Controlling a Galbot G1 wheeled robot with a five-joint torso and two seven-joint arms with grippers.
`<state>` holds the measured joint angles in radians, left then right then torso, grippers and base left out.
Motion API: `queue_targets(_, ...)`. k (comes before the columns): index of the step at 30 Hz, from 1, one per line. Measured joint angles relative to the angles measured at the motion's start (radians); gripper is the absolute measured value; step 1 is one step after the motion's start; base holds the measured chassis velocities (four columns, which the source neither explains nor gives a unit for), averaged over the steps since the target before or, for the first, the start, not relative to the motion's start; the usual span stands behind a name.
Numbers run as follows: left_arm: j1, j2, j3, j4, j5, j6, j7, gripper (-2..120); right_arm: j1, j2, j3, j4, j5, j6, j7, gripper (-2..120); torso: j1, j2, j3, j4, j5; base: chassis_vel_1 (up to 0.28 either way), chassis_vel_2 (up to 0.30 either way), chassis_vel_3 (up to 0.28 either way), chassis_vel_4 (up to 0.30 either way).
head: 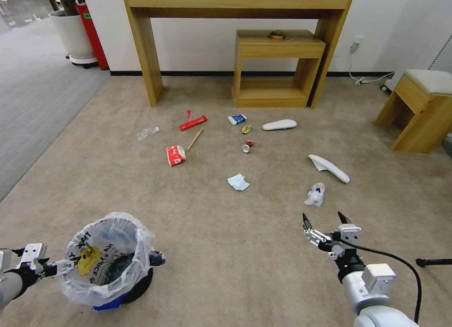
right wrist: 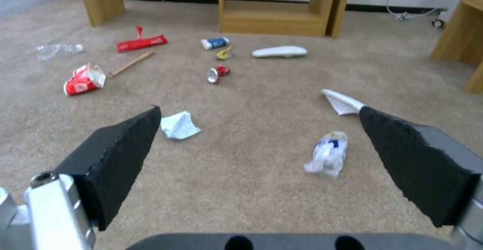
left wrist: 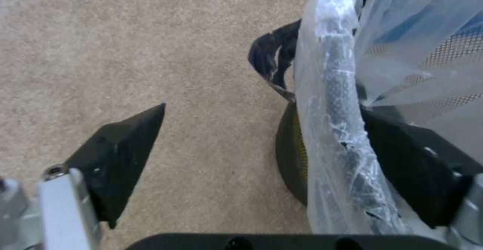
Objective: Pick up the trash bin and place the garbage on the floor into it.
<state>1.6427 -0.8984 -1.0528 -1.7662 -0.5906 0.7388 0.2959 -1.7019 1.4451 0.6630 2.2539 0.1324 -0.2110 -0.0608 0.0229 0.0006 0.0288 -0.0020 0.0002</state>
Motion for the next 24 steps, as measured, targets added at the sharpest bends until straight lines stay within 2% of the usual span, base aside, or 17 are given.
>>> queue_targets(5,-0.007,-0.012,0.010,0.006,0.002,-0.001,-0.010,88,0.010,-0.003,-0.001,-0.005,0.005,0.000,0.002,100,0.000,0.000,0.000,0.0001,0.0001,0.000,0.000,0.000,0.000)
queue_targets(8,-0.012,-0.017,0.015,0.009,0.002,-0.002,-0.009,73,0.014,-0.004,-0.001,-0.009,0.007,0.000,0.002,100,0.000,0.000,0.000,0.0001,0.0001,0.000,0.000,0.000,0.000)
queue_targets(9,-0.012,-0.017,0.015,0.009,0.002,-0.002,-0.009,73,0.014,-0.004,-0.001,-0.009,0.007,0.000,0.002,100,0.000,0.000,0.000,0.0001,0.0001,0.000,0.000,0.000,0.000)
queue_targets(12,-0.013,-0.024,0.017,0.002,0.002,-0.002,-0.009,58,0.016,-0.004,-0.004,-0.014,0.007,0.000,0.002,100,0.000,0.000,0.000,0.0001,0.0001,0.000,0.000,0.000,0.000)
queue_targets(13,-0.013,-0.024,0.017,0.002,0.002,-0.002,-0.009,58,0.016,-0.004,-0.004,-0.014,0.007,0.000,0.002,100,0.000,0.000,0.000,0.0001,0.0001,0.000,0.000,0.000,0.000)
queue_targets(16,-0.010,-0.028,0.017,-0.012,0.002,-0.002,-0.009,45,0.019,-0.004,-0.004,-0.020,0.007,0.000,0.001,100,0.000,0.000,0.000,0.0000,0.0001,0.000,0.000,0.000,0.000)
queue_targets(17,-0.010,-0.028,0.017,-0.012,0.002,-0.002,-0.009,45,0.019,-0.004,-0.004,-0.020,0.007,0.000,0.001,100,0.000,0.000,0.000,0.0000,0.0001,0.000,0.000,0.000,0.000)
queue_targets(20,-0.009,-0.030,0.017,-0.014,-0.005,-0.002,-0.008,29,0.026,-0.004,-0.006,-0.027,0.007,0.000,0.003,100,0.000,0.000,0.000,0.0001,0.0001,0.000,0.000,0.000,0.000)
queue_targets(21,-0.009,-0.030,0.017,-0.014,-0.005,-0.002,-0.008,29,0.026,-0.004,-0.006,-0.027,0.007,0.000,0.003,100,0.000,0.000,0.000,0.0001,0.0001,0.000,0.000,0.000,0.000)
queue_targets(24,-0.008,-0.032,0.017,-0.021,-0.022,-0.003,-0.007,16,0.028,-0.004,-0.011,-0.029,0.007,0.000,0.017,100,0.000,0.000,0.000,0.0001,0.0001,0.000,0.000,0.000,0.000)
